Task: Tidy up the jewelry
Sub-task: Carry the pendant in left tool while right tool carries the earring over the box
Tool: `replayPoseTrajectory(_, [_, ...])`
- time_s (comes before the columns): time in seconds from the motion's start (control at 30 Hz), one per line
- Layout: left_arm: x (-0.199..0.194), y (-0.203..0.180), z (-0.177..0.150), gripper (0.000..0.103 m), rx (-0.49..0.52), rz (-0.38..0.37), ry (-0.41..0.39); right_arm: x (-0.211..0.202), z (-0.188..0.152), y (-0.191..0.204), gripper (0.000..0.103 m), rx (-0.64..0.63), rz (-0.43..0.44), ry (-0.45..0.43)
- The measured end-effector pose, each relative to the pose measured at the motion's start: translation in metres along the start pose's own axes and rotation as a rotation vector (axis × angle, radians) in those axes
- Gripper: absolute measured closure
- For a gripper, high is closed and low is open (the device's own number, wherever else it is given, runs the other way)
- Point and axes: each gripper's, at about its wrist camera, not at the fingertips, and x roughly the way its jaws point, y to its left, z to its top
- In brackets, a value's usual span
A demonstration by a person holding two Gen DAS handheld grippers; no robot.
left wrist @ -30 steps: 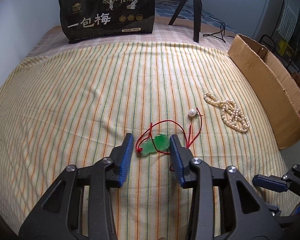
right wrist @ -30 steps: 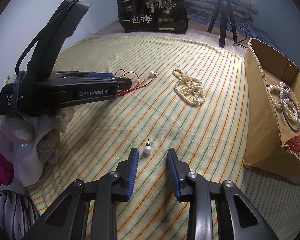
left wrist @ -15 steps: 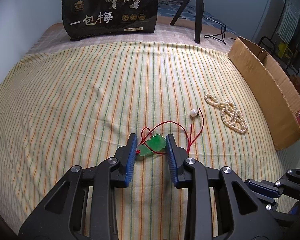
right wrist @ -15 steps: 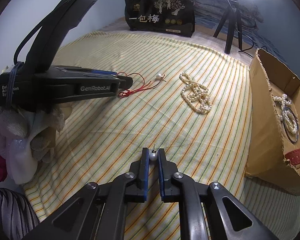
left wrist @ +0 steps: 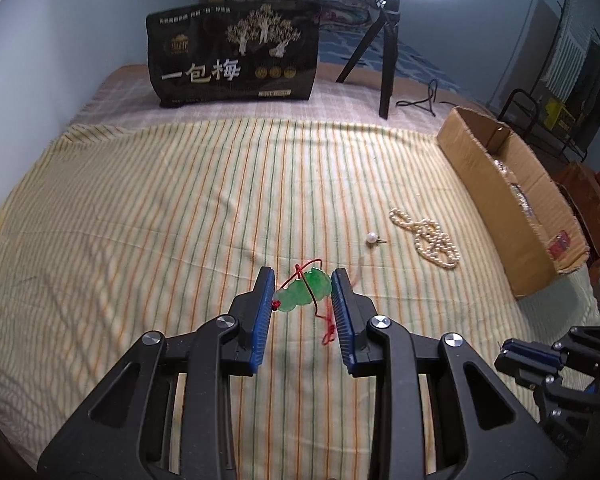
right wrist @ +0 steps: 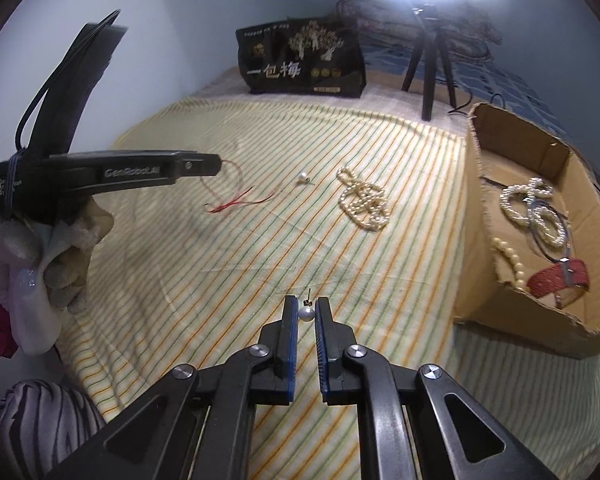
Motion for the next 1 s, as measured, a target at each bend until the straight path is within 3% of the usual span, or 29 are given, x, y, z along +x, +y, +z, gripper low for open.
replayPoseTrajectory(0.53, [-0.068, -0.041, 0.017, 0.074, 0.070, -0.086, -0.103, -0.087, -0.013, -0.039, 0.097, 0.103, -0.067, -0.122])
replayPoseTrajectory(1.0, [-0.079, -0.100, 0.047, 0.074, 0.145, -0.165, -0.146, -0.135, -0.024, -0.081, 0.097, 0.175, -0.137, -0.184])
